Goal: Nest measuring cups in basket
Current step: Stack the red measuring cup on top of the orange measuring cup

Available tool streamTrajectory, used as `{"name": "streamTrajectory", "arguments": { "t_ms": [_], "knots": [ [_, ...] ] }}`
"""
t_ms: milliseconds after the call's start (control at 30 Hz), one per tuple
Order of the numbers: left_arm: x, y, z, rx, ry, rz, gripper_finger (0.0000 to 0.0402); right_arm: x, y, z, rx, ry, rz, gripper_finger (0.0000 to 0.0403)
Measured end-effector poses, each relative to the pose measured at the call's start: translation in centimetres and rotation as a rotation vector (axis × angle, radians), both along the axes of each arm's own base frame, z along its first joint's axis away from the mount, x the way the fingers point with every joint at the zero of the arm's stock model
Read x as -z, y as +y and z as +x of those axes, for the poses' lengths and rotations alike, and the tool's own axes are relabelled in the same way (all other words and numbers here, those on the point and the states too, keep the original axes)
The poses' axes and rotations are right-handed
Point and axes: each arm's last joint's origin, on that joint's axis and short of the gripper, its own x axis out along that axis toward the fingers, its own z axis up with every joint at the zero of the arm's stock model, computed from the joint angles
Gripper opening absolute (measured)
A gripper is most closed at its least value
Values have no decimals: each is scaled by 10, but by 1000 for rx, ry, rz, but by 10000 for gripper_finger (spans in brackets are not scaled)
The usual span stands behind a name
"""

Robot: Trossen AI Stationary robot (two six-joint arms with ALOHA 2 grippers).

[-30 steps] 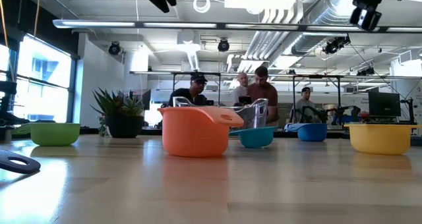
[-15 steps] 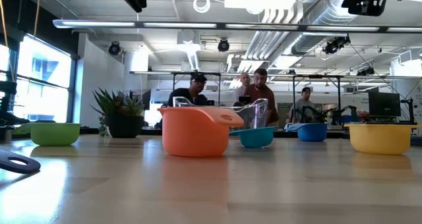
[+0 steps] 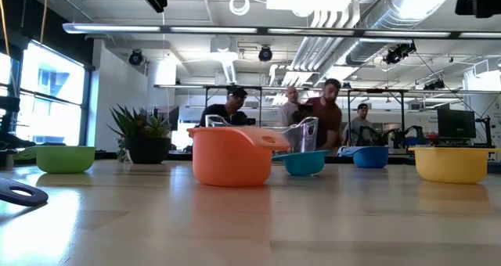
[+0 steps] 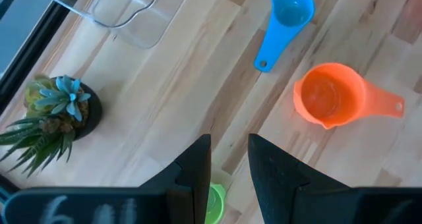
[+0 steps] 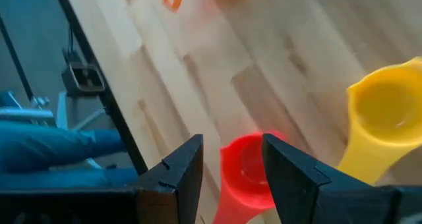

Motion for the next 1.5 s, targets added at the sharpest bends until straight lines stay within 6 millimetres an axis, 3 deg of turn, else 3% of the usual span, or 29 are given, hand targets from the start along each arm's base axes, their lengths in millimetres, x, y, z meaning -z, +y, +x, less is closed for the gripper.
{"name": "streamTrajectory", "arguments": {
  "t_ms": [233,633,1133,1500],
  "knots": [
    [0,0,0,9,3,4,90,15,30,5,-47,-22,-11,145],
    [-1,-1,3,7,-37,-6,90,49,59,8,-134,96,-51,145],
    [-1,-1,4,-32,-54,-23,90,94,76,16,-193,188,-208,145],
    [-1,-1,4,-39,-59,-27,90,113,78,17,-163,267,-248,134]
  ]
}}
